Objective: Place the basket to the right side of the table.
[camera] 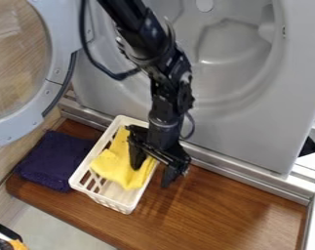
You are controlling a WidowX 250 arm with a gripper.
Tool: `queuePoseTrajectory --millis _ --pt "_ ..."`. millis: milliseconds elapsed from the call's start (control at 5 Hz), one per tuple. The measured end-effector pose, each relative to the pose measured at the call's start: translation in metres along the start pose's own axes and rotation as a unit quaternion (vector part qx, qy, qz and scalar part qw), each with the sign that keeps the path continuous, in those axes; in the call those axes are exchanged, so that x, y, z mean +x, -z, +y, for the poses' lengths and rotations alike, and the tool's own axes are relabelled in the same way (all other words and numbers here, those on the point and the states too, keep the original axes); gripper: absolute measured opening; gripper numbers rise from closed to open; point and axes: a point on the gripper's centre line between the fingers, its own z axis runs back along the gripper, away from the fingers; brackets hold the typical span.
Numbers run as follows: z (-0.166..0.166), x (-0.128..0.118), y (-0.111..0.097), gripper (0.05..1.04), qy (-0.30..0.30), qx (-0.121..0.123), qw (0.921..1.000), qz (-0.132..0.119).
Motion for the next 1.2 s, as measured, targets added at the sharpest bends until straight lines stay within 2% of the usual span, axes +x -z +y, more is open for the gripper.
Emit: queuePoseTrajectory --millis 400,600,1000,1200 --pt "-0.004 0.000 0.006 0.375 0.002 0.000 1.0000 0.002" --pt "-0.002 -0.004 0.001 0.214 0.006 0.003 1.0000 -0.002" --pt "0.004 -0.010 -0.017 0.136 -0.015 0.010 0.9996 -0.023" --pt "-0.003 -0.008 -0.043 0.121 -0.028 0.011 0.9986 -0.044"
